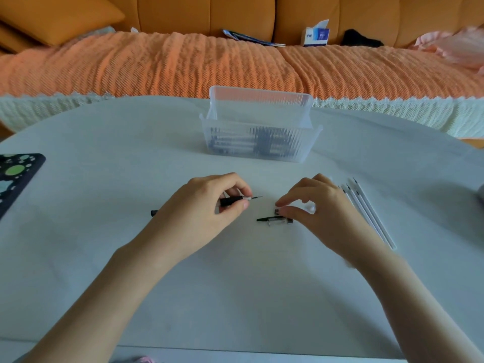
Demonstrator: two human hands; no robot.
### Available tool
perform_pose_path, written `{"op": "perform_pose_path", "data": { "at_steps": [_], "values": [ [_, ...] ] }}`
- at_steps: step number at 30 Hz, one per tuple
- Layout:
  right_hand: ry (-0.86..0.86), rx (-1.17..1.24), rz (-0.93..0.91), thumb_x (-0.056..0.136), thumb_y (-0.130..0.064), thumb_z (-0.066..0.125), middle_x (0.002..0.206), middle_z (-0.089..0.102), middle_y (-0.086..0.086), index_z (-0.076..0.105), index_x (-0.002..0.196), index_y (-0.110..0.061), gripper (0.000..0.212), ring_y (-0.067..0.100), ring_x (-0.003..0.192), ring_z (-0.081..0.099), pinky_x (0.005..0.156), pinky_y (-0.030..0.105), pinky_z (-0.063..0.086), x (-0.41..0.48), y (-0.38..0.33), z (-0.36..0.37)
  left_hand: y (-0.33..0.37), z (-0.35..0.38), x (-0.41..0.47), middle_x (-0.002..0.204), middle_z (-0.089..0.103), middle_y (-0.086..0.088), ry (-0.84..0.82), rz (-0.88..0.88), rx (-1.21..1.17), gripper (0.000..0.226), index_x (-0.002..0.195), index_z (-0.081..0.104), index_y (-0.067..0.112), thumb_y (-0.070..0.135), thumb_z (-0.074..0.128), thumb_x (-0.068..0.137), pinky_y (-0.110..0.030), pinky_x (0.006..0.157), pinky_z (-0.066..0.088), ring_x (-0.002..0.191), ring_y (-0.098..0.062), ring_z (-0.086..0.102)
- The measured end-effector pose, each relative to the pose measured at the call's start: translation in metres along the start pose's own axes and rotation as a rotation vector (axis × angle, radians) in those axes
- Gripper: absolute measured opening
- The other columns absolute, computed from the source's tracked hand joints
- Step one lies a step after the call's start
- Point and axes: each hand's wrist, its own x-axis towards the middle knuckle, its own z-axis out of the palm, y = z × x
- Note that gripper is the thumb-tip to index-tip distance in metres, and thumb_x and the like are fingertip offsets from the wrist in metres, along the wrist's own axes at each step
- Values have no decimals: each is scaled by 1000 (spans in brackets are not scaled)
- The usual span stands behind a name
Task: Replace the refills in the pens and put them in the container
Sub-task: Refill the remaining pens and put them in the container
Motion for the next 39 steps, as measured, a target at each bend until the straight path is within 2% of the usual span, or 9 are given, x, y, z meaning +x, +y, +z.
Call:
{"op": "perform_pose_path", "data": {
  "at_steps": [6, 14, 19, 22, 25, 27, 29, 31, 39],
  "values": [
    [-35, 14, -2, 81, -25, 69, 85, 61, -14, 73, 81, -27, 5, -2, 82, 44, 69, 8, 34, 3, -5, 1, 1, 0, -1, 81, 63, 18, -17, -8, 8, 5, 88, 63, 31, 27, 64, 85, -19, 61, 42, 77, -11, 60],
    [-45, -5, 19, 82, -25, 69, 81, 61, -11, 71, 79, -25, 4, 4, 78, 48, 67, 19, 37, 1, -10, 0, 2, 2, -1, 83, 63, 20, -34, -27, 31, 6, 88, 62, 35, 30, 63, 86, -20, 62, 42, 79, -9, 60],
    [49, 218, 56, 83, -18, 68, 72, 65, -13, 69, 81, -20, 3, -9, 57, 51, 57, 8, 36, -1, -18, -11, 2, 2, -1, 82, 62, 20, -27, -27, 37, 5, 88, 62, 34, 30, 63, 86, -17, 61, 42, 80, -7, 59],
    [50, 295, 54, 82, -21, 69, 74, 69, -14, 68, 79, -27, 7, 8, 55, 52, 55, 19, 40, -1, -19, -12, 3, 2, -1, 82, 64, 19, -34, -37, 15, 5, 90, 62, 32, 31, 64, 85, -12, 62, 40, 82, -2, 58],
    [27, 344, 54, 81, -23, 69, 79, 69, -12, 68, 77, -30, 8, 30, 72, 59, 65, 31, 46, -2, -21, -7, 4, 2, 0, 80, 64, 20, -35, -49, -14, 5, 88, 62, 30, 30, 66, 84, -9, 65, 40, 82, 2, 57],
    [21, 364, 51, 81, -22, 69, 79, 68, -12, 69, 77, -30, 9, 27, 72, 59, 66, 29, 46, -2, -23, -6, 4, 3, 0, 79, 64, 20, -34, -52, -30, 5, 86, 63, 28, 29, 67, 83, -8, 65, 39, 80, 3, 57],
    [27, 380, 48, 82, -19, 69, 78, 68, -14, 69, 78, -27, 9, 10, 69, 58, 66, 23, 45, -2, -25, -7, 5, 3, 0, 79, 64, 19, -35, -52, -34, 5, 87, 63, 27, 28, 67, 83, -8, 65, 38, 79, 3, 57],
    [26, 392, 46, 82, -17, 69, 77, 68, -14, 70, 78, -24, 8, 5, 74, 59, 66, 21, 44, -2, -28, -8, 5, 3, 0, 78, 64, 19, -35, -46, -32, 5, 87, 64, 27, 28, 67, 83, -7, 64, 38, 79, 4, 57],
    [5, 426, 63, 84, -17, 66, 72, 67, -10, 69, 80, -24, 9, 16, 63, 54, 62, 25, 44, -2, -32, -2, 8, 4, 0, 79, 64, 17, -28, -28, -22, 5, 87, 64, 26, 29, 67, 83, -9, 64, 39, 77, 3, 56]
  ]
}}
